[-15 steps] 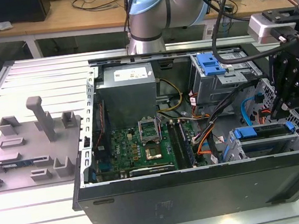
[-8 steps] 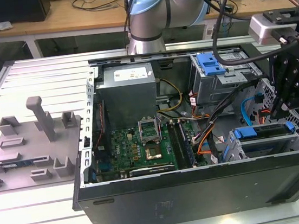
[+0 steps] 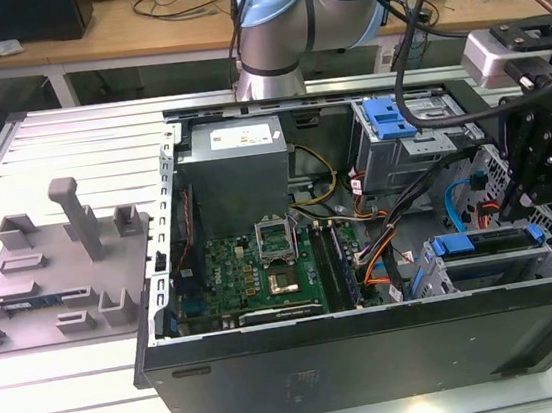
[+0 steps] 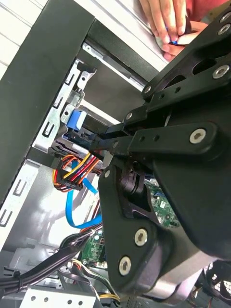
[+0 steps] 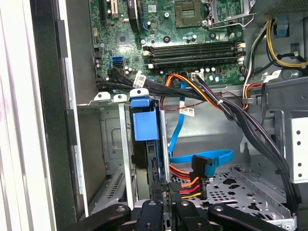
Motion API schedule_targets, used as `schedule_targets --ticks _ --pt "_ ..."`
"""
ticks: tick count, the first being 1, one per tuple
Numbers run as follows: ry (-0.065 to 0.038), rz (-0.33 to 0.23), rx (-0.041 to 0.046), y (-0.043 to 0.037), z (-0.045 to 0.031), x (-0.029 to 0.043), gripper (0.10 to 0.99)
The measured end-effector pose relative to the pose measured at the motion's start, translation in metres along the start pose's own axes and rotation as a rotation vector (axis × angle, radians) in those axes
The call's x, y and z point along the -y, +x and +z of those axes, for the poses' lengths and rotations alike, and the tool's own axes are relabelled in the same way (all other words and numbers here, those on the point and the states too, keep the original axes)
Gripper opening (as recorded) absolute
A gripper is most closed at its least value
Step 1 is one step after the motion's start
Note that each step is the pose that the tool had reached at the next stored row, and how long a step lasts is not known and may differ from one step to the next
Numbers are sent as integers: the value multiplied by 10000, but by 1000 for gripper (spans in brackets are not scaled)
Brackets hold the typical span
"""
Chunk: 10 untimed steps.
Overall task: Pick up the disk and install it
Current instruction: 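Insert the first disk wire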
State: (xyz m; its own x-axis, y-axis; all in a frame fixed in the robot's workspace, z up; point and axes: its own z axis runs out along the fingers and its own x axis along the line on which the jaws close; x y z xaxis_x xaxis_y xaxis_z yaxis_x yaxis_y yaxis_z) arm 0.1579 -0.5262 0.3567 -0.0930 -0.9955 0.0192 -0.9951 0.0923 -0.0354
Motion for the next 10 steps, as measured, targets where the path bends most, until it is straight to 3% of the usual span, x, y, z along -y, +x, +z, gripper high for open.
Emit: schedule_targets --ticks 10 --pt "0 -4 1 5 10 0 165"
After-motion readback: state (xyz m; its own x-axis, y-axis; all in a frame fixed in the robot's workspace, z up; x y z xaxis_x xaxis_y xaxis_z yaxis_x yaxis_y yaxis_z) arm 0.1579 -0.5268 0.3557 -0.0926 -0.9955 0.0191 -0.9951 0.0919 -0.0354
